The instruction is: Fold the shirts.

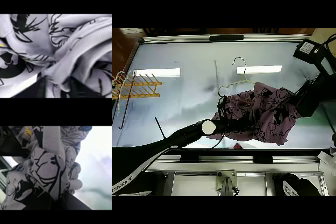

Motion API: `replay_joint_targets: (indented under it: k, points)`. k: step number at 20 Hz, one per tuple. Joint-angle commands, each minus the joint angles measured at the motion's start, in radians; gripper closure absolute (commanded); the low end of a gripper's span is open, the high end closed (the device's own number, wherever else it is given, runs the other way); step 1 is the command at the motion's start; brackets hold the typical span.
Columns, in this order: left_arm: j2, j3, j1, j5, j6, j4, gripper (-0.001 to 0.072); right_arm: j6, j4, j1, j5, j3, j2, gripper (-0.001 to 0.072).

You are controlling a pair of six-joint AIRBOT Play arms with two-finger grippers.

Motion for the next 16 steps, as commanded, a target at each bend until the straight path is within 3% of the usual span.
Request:
replay_joint_targets:
  k: [1,2,3,7,12,16]
  points:
    - [-0.026,0.008,-0.006,0.019,0.002,-0.014,0.0497,-0.003,0.0,0.0,0.001,0.0,0.001,0.0634]
    - [-0.026,0.008,-0.005,0.035,0.002,-0.014,0.0602,-0.003,0.0,0.0,0.0,0.0,0.001,0.0634]
    - [-0.026,0.007,-0.001,0.047,0.002,-0.014,0.0639,-0.003,0.0,0.0,0.001,0.0,0.001,0.0634]
    - [0.019,0.007,0.05,0.022,0.002,0.071,0.0647,-0.004,0.001,0.0,-0.001,0.0,0.001,0.0634]
    - [0.121,0.007,0.356,-0.356,0.002,0.33,0.0647,-0.008,0.098,-0.001,-0.036,0.0,0.001,0.0634]
    - [0.189,0.007,0.566,-0.479,0.003,0.422,0.0647,-0.008,0.165,-0.001,-0.036,0.0,0.001,0.0636]
